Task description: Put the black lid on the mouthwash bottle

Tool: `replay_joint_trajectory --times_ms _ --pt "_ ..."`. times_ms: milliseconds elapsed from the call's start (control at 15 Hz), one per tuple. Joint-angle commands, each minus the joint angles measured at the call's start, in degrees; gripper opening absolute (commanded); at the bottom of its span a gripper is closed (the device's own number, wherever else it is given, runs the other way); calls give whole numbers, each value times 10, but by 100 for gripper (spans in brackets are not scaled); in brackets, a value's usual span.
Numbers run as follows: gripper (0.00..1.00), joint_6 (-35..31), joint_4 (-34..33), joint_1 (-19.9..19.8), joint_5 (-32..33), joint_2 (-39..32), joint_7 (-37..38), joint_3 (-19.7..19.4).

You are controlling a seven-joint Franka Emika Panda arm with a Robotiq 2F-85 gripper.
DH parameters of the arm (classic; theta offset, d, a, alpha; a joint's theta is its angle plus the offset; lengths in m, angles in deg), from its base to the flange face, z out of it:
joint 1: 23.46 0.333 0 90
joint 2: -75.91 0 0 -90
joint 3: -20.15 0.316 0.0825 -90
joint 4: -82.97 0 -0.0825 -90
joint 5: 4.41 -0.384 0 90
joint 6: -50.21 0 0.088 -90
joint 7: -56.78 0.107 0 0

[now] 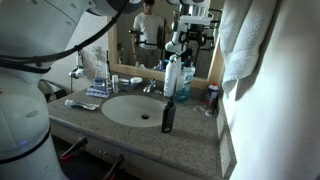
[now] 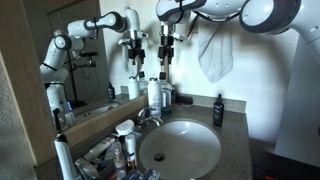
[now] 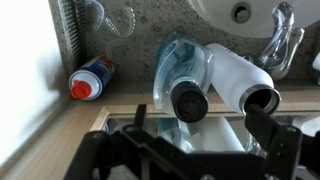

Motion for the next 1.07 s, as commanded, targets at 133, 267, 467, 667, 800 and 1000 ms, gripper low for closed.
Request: replay_joint_trajectory --times_ms 133,267,467,667,800,1000 --pt "100 -13 83 -39 -117 78 -64 28" --pt "100 -12 105 -49 -156 96 -88 31" --pt "100 -8 134 -50 -187 119 -112 33" --pt "100 -4 158 -37 -204 133 -138 45" --pt "100 3 165 -24 -198 137 -156 60" --pt "100 -2 177 5 -167 143 -168 79"
